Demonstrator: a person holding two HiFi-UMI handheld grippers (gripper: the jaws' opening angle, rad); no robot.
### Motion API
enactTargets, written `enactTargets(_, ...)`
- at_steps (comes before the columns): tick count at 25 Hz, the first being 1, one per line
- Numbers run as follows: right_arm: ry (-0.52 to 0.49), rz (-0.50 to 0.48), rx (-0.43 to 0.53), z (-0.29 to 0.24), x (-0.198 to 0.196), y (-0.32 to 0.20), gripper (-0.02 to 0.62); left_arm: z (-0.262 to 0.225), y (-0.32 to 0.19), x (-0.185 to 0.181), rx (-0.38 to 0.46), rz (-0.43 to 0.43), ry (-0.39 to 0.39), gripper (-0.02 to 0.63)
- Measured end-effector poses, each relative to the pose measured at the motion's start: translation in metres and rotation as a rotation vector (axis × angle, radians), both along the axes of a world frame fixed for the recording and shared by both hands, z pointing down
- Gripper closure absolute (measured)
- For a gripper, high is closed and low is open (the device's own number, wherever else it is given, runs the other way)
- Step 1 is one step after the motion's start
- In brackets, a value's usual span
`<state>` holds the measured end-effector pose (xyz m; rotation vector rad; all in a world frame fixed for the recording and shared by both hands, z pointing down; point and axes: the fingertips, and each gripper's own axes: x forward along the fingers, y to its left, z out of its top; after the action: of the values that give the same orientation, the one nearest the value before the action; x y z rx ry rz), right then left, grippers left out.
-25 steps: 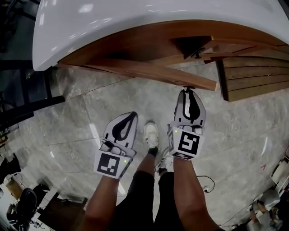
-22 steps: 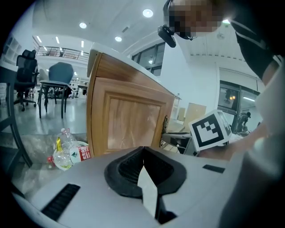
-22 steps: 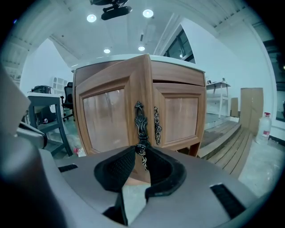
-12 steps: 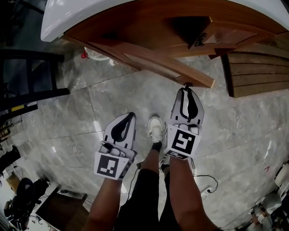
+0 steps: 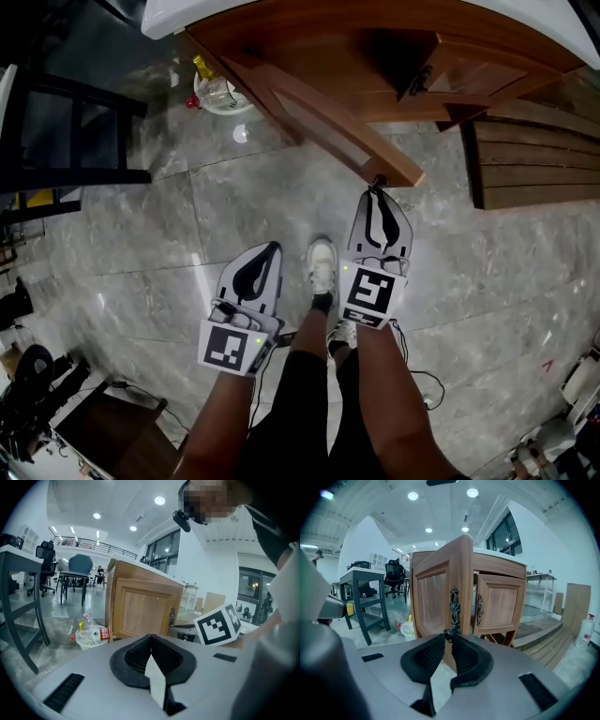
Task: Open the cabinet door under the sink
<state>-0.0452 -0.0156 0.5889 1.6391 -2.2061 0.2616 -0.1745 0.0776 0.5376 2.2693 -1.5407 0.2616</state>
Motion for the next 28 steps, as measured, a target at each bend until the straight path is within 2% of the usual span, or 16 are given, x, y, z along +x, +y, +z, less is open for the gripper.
enactTargets(8, 0.025, -0.113, -0.02, 0.0, -0.025, 0.032, 0.546, -0.007, 0.022, 0.002, 0.007, -0.025, -0.004, 0.583)
enactTargets(13, 0.029, -0.175, -0.039, 0.0, -0.043, 0.051, 0.551, -0.016, 0.036, -0.007, 0.02, -0.073, -0.019, 0.583)
enactTargets(16, 0.039, -0.227, -0.033, -0.001, -0.057, 0.059, 0.555, -0.016, 0.049, -0.016, 0.005, -0.105, -0.031, 0.583)
enactTargets(21, 0.033, -0.251, -0.035, 0.001, -0.067, 0.067, 0.555, -0.017, 0.07, -0.028, -0.016, -0.126, -0.051, 0.583)
enactTargets(23, 0.04, -0.301, -0.036, 0.001, -0.08, 0.077, 0.555, -0.019, 0.076, -0.033, -0.008, -0.125, -0.051, 0.583)
enactTargets(25, 0.053, -0.339, -0.036, 0.002, -0.096, 0.086, 0.56, -0.016, 0.081, -0.04, -0.038, -0.14, -0.049, 0.583)
enactTargets(28, 0.058, -0.349, -0.035, 0.002, -0.109, 0.093, 0.56, -0.011, 0.083, -0.049, -0.056, -0.151, -0.039, 0.583)
